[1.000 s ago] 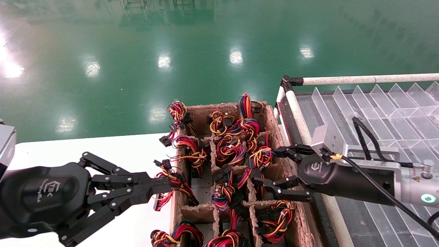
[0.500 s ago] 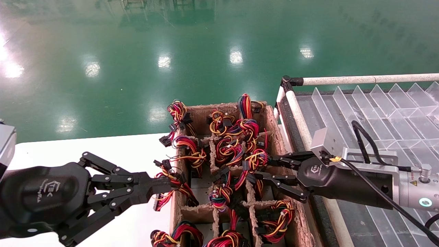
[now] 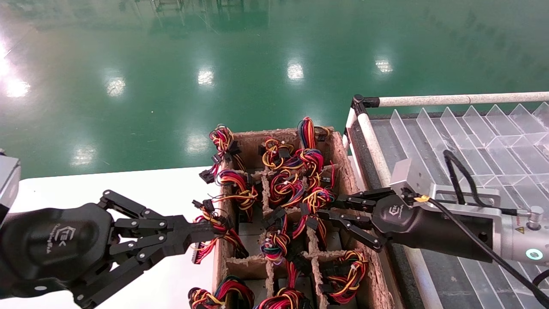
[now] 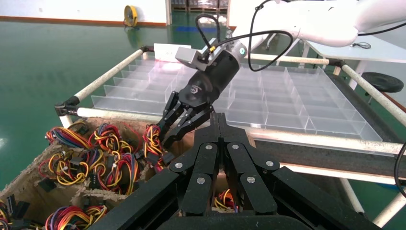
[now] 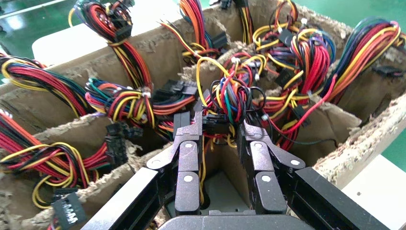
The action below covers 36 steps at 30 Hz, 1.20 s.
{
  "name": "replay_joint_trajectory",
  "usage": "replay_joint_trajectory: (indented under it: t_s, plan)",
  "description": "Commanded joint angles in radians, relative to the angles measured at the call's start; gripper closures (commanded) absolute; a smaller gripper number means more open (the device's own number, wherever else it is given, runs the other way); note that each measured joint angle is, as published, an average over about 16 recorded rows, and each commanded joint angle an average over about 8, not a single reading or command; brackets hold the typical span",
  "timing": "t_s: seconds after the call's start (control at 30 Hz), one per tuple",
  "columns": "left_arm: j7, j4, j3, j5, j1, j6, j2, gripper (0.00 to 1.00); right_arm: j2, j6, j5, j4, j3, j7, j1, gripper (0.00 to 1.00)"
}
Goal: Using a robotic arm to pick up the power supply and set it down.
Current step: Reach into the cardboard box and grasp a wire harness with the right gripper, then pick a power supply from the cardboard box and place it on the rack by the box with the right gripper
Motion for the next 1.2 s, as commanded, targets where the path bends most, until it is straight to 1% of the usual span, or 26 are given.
replay_joint_trajectory:
  t_s: [0.03,0.2,0.4,0.53,0.67,0.83,0.97,1.1,1.2]
  plan:
    - [0.0,0.0,0.0,0.0,0.0,0.0,0.0,1.0,0.003,-0.002,0.006,0.006,0.004,-0.003,-0.001,1.0]
    - [0.0,0.0,0.0,0.0,0.0,0.0,0.0,1.0,0.044,-0.028,0.073,0.04,0.046,-0.011,-0.006,1.0]
    - [0.0,0.0,0.0,0.0,0.0,0.0,0.0,1.0,0.1,-0.068,0.183,0.072,0.117,-0.022,0.008,1.0]
    - [0.0,0.0,0.0,0.0,0.0,0.0,0.0,1.0,0.128,-0.095,0.252,0.074,0.172,-0.041,0.063,1.0]
    - [0.0,0.0,0.0,0.0,0.0,0.0,0.0,1.0,0.148,-0.099,0.274,0.072,0.217,-0.075,0.161,1.0]
    - [0.0,0.0,0.0,0.0,0.0,0.0,0.0,1.0,0.15,-0.076,0.234,0.073,0.238,-0.128,0.297,1.0]
    - [0.0,0.0,0.0,0.0,0.0,0.0,0.0,1.0,0.124,-0.063,0.159,0.049,0.222,-0.196,0.395,1.0]
    - [0.0,0.0,0.0,0.0,0.0,0.0,0.0,1.0,0.08,-0.044,0.054,-0.017,0.185,-0.284,0.483,1.0]
    - [0.0,0.0,0.0,0.0,0.0,0.0,0.0,1.0,0.038,-0.014,-0.03,-0.096,0.154,-0.355,0.542,1.0]
